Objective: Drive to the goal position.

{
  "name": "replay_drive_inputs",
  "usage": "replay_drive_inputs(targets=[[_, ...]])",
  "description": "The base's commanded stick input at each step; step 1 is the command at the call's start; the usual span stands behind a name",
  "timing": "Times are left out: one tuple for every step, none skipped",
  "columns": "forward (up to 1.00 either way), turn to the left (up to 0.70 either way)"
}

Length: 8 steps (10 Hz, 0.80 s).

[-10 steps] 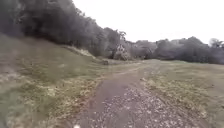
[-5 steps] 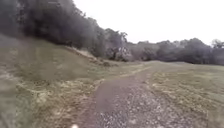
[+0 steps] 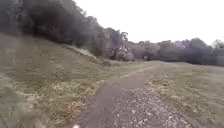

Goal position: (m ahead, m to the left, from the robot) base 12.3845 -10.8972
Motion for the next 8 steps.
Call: replay_drive_inputs(targets=[[0.6,-0.08],[0.6,-0.11],[0.6,-0.13],[0.6,-0.13],[0.6,-0.06],[0.6,0.0],[0.6,0.0],[0.6,0.0]])
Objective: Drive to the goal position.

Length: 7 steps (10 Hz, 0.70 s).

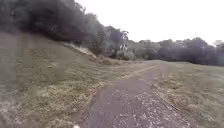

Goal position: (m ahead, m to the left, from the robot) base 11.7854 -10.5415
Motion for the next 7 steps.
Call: replay_drive_inputs(targets=[[0.6,0.0],[0.6,-0.01],[0.6,-0.07],[0.6,-0.15],[0.6,-0.15],[0.6,-0.15],[0.6,-0.15]])
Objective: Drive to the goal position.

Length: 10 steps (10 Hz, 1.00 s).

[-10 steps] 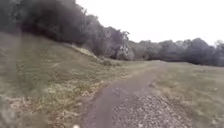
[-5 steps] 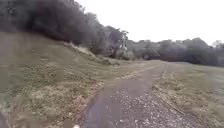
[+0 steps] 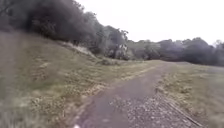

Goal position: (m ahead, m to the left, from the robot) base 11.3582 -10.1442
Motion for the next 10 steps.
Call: replay_drive_inputs(targets=[[0.6,-0.15],[0.6,-0.15],[0.6,-0.15],[0.6,-0.15],[0.6,-0.15],[0.6,-0.15],[0.6,-0.15],[0.6,-0.15],[0.6,-0.15],[0.6,-0.15]])
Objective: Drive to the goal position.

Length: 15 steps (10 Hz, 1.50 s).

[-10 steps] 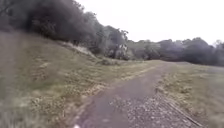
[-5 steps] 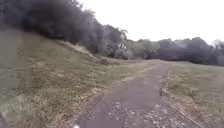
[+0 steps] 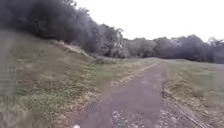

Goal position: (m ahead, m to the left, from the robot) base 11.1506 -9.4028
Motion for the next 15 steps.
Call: replay_drive_inputs(targets=[[0.6,-0.15],[0.6,-0.15],[0.6,-0.15],[0.6,-0.15],[0.6,-0.15],[0.6,-0.13],[0.6,-0.1],[0.6,-0.05],[0.6,-0.01],[0.6,-0.03],[0.6,-0.1],[0.6,-0.15],[0.6,-0.15],[0.6,-0.15],[0.6,-0.15]])
